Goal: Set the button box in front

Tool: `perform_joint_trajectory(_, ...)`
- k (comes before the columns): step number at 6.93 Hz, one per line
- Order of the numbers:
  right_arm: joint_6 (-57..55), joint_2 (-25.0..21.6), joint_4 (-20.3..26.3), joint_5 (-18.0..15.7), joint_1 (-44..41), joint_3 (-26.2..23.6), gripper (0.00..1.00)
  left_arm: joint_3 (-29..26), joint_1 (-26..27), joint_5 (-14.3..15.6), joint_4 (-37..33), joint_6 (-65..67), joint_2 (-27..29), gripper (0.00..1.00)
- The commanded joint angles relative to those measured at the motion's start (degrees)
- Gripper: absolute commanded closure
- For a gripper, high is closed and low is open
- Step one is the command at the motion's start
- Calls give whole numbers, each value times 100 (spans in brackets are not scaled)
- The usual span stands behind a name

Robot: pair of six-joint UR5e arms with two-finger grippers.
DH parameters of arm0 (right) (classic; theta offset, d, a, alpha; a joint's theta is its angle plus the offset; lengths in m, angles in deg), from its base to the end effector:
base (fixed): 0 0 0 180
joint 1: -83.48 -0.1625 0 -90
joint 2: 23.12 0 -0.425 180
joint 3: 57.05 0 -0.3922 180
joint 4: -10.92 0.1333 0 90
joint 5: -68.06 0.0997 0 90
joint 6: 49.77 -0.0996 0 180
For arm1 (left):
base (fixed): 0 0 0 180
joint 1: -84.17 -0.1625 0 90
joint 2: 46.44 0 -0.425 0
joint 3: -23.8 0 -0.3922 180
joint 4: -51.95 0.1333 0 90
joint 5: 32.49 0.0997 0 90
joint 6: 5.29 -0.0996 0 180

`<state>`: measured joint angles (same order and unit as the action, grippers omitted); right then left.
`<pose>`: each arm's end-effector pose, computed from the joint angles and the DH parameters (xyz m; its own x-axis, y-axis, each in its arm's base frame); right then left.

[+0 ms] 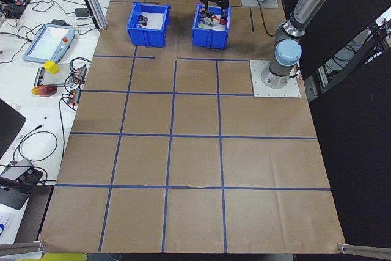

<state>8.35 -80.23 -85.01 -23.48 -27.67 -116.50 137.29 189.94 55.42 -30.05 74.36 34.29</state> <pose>0.3846 -0.6322 0.4102 -0.1869 -0.9801 0.0673 -0.9824 0.1867 -0.0103 -0.2405 -0.3478 0.3759 -0.4388 -0.8930 -0.1001 -0.8986 0.4353 0.0551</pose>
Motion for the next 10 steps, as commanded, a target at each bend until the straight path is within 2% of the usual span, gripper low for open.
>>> perform_joint_trajectory(1, 688, 199, 31, -4, -328, 13, 0, 1390, 364, -186, 1469, 1126, -355, 1)
perform_joint_trajectory(2, 893, 313, 22, -4, -424, -48, 0, 1587, 652, -186, 1746, 1593, -373, 1)
perform_joint_trajectory(4, 930, 472, -310, 5, -425, -416, 0, 1597, 1067, -204, 1748, 2140, -365, 1)
perform_joint_trajectory(7, 904, 482, -1477, -4, -372, -1189, 0, 1624, 1121, -204, 1879, 2327, -129, 1)
perform_joint_trajectory(8, 895, 490, -1611, -100, -372, -1296, 14, 1615, 1139, -273, 2298, 2362, 238, 2)
perform_joint_trajectory(9, 904, 482, -1613, -553, -390, -1271, 53, 1615, 1156, -274, 2676, 2441, 442, 3)
perform_joint_trajectory(10, 878, 490, -1613, -584, -425, -1279, 68, 1641, 1165, -274, 2689, 2450, 461, 14)
